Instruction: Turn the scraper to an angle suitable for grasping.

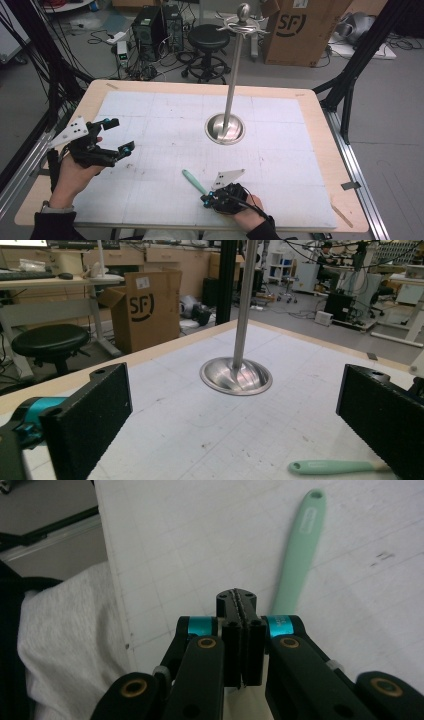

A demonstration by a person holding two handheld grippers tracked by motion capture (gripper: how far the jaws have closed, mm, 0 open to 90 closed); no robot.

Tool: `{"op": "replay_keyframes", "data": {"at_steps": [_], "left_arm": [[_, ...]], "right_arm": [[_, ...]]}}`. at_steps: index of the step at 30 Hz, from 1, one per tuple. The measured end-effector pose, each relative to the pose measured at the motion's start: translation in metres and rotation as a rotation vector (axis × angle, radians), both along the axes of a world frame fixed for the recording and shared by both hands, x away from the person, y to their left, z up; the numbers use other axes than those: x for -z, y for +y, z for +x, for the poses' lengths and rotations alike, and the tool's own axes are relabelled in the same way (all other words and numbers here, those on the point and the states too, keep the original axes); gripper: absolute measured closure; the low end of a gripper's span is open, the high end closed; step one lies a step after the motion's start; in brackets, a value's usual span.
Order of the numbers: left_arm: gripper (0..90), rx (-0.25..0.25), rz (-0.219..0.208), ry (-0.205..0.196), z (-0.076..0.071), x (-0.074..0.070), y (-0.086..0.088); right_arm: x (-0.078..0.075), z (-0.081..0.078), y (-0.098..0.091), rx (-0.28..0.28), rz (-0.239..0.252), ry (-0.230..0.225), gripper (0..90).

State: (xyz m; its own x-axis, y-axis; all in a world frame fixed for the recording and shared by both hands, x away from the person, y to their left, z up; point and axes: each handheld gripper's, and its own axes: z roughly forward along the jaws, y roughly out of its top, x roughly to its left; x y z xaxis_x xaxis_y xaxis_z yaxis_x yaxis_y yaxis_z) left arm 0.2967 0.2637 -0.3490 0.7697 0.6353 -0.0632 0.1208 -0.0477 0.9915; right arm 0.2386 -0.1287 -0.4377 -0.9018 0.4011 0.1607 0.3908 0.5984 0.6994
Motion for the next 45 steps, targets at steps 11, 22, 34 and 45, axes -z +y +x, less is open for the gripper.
{"op": "replay_keyframes", "data": {"at_steps": [11,22,34,45], "left_arm": [[1.8,-0.009,0.0,0.004,0.001,0.001,0.001],[1.8,-0.011,0.006,0.004,0.0,0.002,0.0],[1.8,-0.021,0.009,0.005,-0.003,0.003,0.004],[1.8,-0.017,0.021,0.002,-0.006,0.002,0.002]], "right_arm": [[-0.002,0.003,-0.006,0.026,-0.092,-0.028,90.0],[-0.001,0.025,-0.025,0.068,-0.119,-0.1,90.0],[-0.013,0.037,-0.042,0.055,0.007,-0.13,90.0],[-0.063,0.045,-0.079,0.043,0.255,-0.215,45.9]]}}
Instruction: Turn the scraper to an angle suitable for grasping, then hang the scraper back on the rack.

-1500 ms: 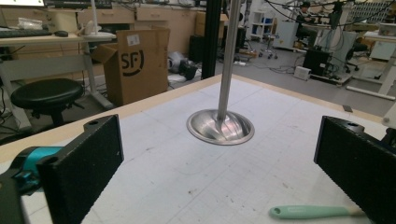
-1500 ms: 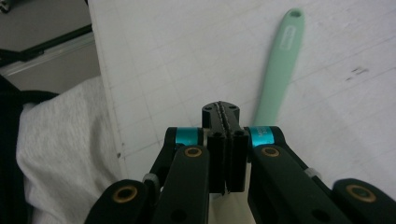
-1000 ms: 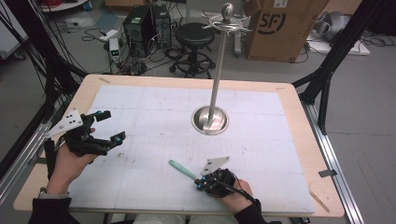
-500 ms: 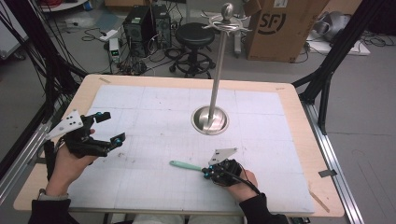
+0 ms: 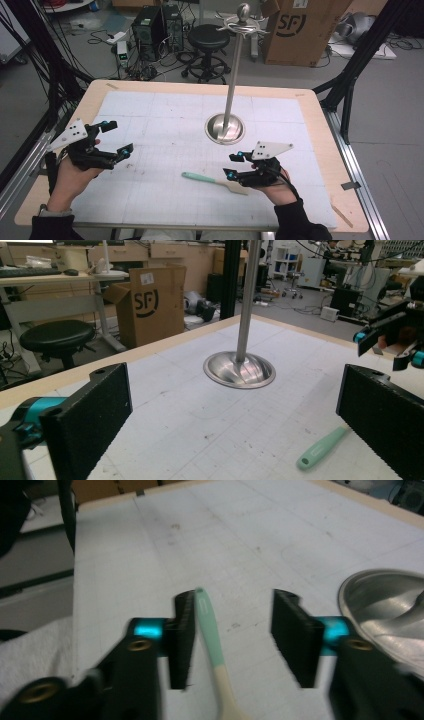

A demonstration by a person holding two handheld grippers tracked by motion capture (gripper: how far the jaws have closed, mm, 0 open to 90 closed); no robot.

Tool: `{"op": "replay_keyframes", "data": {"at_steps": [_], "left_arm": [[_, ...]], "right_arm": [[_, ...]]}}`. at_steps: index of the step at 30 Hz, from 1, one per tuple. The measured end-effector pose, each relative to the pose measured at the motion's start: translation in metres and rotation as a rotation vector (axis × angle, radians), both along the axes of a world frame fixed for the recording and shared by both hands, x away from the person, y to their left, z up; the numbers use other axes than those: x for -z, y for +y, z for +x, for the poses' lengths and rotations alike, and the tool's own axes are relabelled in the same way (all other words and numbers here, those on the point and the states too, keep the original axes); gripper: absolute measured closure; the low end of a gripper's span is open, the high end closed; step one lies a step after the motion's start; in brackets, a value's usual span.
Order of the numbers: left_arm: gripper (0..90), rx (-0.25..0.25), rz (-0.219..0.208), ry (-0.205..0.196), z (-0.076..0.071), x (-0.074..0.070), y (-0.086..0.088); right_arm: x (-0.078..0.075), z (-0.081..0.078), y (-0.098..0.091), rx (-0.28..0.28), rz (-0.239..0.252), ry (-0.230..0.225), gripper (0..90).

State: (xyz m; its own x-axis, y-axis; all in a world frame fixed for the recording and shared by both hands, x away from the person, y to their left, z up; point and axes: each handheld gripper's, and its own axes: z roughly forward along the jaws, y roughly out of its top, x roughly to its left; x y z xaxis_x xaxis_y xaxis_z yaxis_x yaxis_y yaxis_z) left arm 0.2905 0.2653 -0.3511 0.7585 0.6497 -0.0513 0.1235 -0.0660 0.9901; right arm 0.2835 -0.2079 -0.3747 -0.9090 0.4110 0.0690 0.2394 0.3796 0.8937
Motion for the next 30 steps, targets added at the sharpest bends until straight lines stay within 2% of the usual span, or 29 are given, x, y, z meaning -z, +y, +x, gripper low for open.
{"op": "replay_keyframes", "data": {"at_steps": [3,4,5,6,8,9,11,12,13,15,20,21,25,26,30], "left_arm": [[1.8,0.002,0.004,0.002,0.0,0.001,-0.001],[1.8,0.002,0.006,0.002,0.0,0.001,-0.001],[1.8,0.001,0.006,0.003,0.0,0.001,0.0],[1.8,0.0,0.006,0.003,0.001,0.001,0.0],[1.8,-0.001,0.005,0.004,0.001,0.001,0.0],[1.8,-0.002,0.005,0.004,0.001,0.001,0.0],[1.8,-0.002,0.004,0.004,0.001,0.001,0.0],[1.8,-0.001,0.004,0.004,0.001,0.001,0.0],[1.8,0.0,0.004,0.004,0.0,0.001,0.0],[1.8,0.001,0.005,0.004,0.0,0.001,-0.001],[1.8,0.005,0.012,0.006,-0.001,0.001,-0.002],[1.8,0.005,0.011,0.007,-0.001,0.001,-0.001],[1.8,0.001,0.007,0.009,-0.002,0.002,-0.001],[1.8,0.002,0.008,0.009,-0.002,0.002,-0.001],[1.8,0.007,0.015,0.011,-0.003,0.002,-0.002]], "right_arm": [[-0.004,0.003,-0.006,0.002,0.013,0.008,32.7],[-0.004,0.003,-0.006,0.002,0.013,0.008,32.7],[-0.004,0.005,-0.008,0.008,0.0,0.01,20.6],[-0.004,0.006,-0.009,0.012,-0.011,0.015,17.0],[-0.004,0.006,-0.01,0.016,-0.019,0.009,15.0],[-0.003,0.006,-0.012,0.018,-0.025,0.009,9.9],[-0.004,0.005,-0.013,0.023,-0.017,0.011,9.1],[-0.005,0.005,-0.013,0.02,-0.014,0.008,6.7],[-0.006,0.005,-0.013,0.034,-0.013,-0.002,0.3],[-0.007,0.005,-0.013,0.046,-0.023,-0.007,0.5],[-0.008,0.007,-0.007,0.017,-0.072,-0.014,0.5],[-0.007,0.011,-0.002,0.001,-0.107,-0.014,0.5],[-0.005,0.015,0.009,-0.035,-0.152,0.001,0.6],[-0.003,0.018,0.016,-0.054,-0.188,0.023,0.6],[0.003,0.027,0.031,-0.103,-0.287,0.056,0.7]]}}
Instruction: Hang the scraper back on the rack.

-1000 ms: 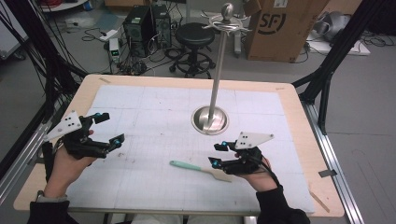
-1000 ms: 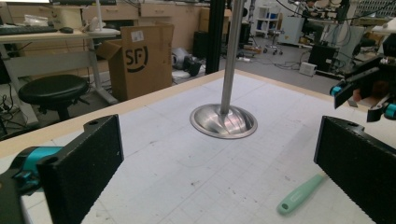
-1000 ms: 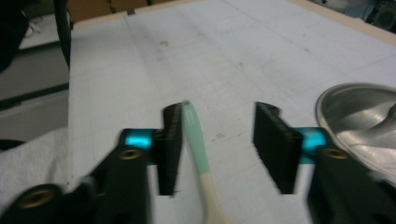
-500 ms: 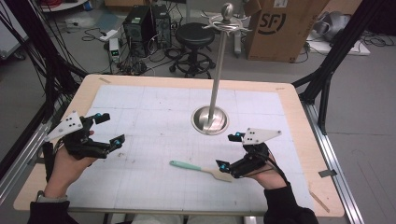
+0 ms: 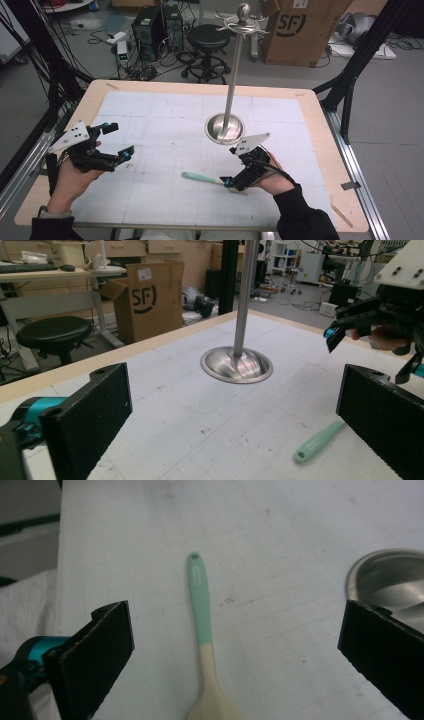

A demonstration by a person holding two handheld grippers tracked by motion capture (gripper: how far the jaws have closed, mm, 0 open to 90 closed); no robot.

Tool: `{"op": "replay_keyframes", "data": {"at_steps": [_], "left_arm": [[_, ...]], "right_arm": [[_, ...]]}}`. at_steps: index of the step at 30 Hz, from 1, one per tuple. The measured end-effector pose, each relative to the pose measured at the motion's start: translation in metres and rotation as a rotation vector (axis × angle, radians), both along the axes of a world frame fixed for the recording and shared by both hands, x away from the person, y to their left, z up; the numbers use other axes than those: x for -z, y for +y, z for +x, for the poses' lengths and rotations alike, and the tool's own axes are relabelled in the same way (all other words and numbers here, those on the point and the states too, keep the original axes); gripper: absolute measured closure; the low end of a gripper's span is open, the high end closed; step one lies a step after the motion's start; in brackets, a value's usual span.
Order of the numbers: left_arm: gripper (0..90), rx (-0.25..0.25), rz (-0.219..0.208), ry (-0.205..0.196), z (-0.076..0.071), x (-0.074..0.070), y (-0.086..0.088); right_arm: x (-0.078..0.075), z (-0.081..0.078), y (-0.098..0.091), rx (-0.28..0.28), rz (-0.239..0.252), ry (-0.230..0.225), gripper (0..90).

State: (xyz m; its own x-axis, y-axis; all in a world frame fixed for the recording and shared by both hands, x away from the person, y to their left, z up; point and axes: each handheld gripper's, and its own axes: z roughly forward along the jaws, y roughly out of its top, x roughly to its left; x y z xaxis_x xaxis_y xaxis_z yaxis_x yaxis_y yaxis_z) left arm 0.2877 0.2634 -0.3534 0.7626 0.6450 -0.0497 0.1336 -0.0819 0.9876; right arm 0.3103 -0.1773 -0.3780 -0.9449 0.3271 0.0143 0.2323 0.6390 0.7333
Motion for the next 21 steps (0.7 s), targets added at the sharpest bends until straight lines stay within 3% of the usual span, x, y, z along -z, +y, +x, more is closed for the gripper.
{"op": "replay_keyframes", "data": {"at_steps": [4,8,9,13,14,17,21], "left_arm": [[1.8,-0.004,0.001,0.01,-0.001,0.002,0.002],[1.8,-0.013,0.001,0.015,-0.002,0.004,0.005],[1.8,-0.016,0.003,0.016,-0.003,0.004,0.006],[1.8,-0.012,0.005,0.003,-0.005,0.004,0.006],[1.8,-0.004,0.003,-0.003,-0.006,0.004,0.005],[1.8,-0.001,0.007,-0.006,-0.006,0.004,0.004],[1.9,-0.001,0.008,0.001,-0.005,0.006,0.004]], "right_arm": [[0.006,0.009,0.013,-0.025,-0.086,0.025,0.9],[0.015,0.015,0.021,-0.02,-0.142,0.05,1.1],[0.021,0.017,0.026,-0.048,-0.208,0.079,4.8],[0.024,0.018,0.03,-0.075,-0.255,0.1,8.5],[0.023,0.017,0.033,-0.101,-0.276,0.116,19.9],[0.024,0.017,0.037,-0.113,-0.305,0.13,22.6],[0.029,0.017,0.048,-0.134,-0.398,0.128,39.5]]}}
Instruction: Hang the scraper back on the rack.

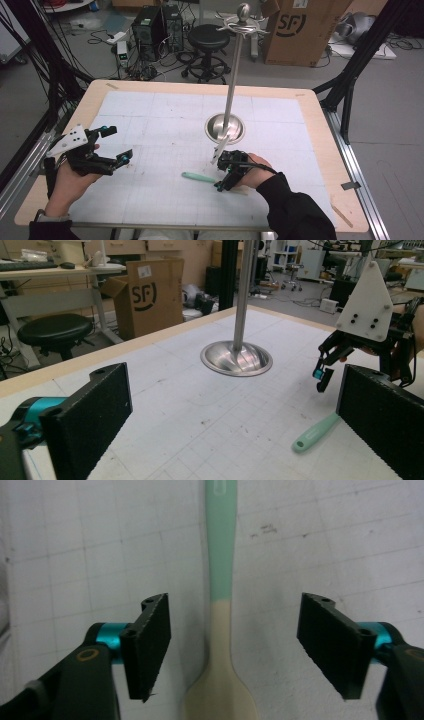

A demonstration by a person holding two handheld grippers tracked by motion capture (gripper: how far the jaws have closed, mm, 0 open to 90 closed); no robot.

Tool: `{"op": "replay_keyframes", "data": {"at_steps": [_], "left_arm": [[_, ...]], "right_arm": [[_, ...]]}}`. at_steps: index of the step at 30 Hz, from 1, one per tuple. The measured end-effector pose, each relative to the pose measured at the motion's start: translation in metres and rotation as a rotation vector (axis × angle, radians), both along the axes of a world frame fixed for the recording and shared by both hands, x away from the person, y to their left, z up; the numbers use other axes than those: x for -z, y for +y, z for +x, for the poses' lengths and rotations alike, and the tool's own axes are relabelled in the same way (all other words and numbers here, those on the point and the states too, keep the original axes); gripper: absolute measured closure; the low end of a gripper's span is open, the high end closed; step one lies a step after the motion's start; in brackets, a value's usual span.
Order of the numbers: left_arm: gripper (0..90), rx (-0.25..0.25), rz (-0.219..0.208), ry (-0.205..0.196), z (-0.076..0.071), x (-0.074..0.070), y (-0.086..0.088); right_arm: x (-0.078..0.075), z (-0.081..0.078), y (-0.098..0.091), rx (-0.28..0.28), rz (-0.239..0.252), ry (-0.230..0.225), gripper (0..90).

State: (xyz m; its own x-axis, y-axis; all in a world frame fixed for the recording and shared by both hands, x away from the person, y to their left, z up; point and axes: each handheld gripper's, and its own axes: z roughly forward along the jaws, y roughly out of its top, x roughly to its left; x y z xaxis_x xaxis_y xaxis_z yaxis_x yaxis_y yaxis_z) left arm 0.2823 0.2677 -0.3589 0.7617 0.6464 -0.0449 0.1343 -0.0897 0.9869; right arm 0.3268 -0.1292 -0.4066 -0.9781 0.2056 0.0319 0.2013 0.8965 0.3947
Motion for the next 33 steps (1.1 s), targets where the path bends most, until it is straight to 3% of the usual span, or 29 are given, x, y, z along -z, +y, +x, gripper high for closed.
{"op": "replay_keyframes", "data": {"at_steps": [6,7,8,9,11,12,14,15,17,19,26,28,30,31,33], "left_arm": [[1.8,-0.007,-0.001,0.003,0.0,0.001,0.001],[1.8,-0.007,0.002,0.002,0.0,0.0,0.002],[1.8,-0.01,0.005,-0.001,0.0,0.0,0.002],[1.8,-0.015,-0.002,-0.001,0.0,0.0,0.003],[1.8,-0.02,-0.004,0.0,0.0,0.0,0.004],[1.8,-0.023,-0.007,0.001,0.0,0.0,0.004],[1.8,-0.024,-0.001,0.003,0.0,0.0,0.004],[1.8,-0.025,-0.003,0.005,0.0,0.001,0.004],[1.8,-0.027,0.001,0.008,0.001,0.002,0.004],[1.8,-0.027,0.005,0.012,0.001,0.003,0.004],[1.8,-0.022,0.003,0.013,0.002,0.003,0.003],[1.8,-0.03,0.003,0.01,0.002,0.003,0.005],[1.8,-0.033,0.001,0.011,0.002,0.003,0.005],[1.8,-0.036,-0.002,0.011,0.002,0.003,0.005],[1.8,-0.032,0.0,0.009,0.003,0.003,0.005]], "right_arm": [[0.001,-0.002,0.008,-0.018,-0.087,0.006,54.6],[0.002,-0.003,0.01,-0.01,-0.127,0.018,58.2],[0.002,-0.003,0.01,-0.01,-0.127,0.018,58.2],[0.003,-0.001,0.011,-0.044,-0.126,-0.005,60.5],[0.003,-0.002,0.012,-0.035,-0.135,-0.002,65.0],[0.002,-0.004,0.014,-0.018,-0.162,0.005,67.8],[0.002,-0.003,0.015,-0.036,-0.162,-0.008,68.8],[0.001,-0.003,0.019,-0.022,-0.197,0.006,71.0],[0.001,-0.003,0.021,-0.021,-0.213,0.011,72.2],[0.0,-0.004,0.023,-0.006,-0.227,0.018,80.1],[0.0,-0.005,0.022,-0.016,-0.214,0.004,80.7],[0.0,-0.004,0.018,-0.025,-0.175,-0.02,80.9],[-0.002,-0.004,0.015,-0.008,-0.158,-0.027,80.9],[-0.006,-0.003,0.008,0.02,-0.11,-0.028,80.8],[-0.009,-0.002,0.004,0.023,-0.089,-0.04,80.8]]}}
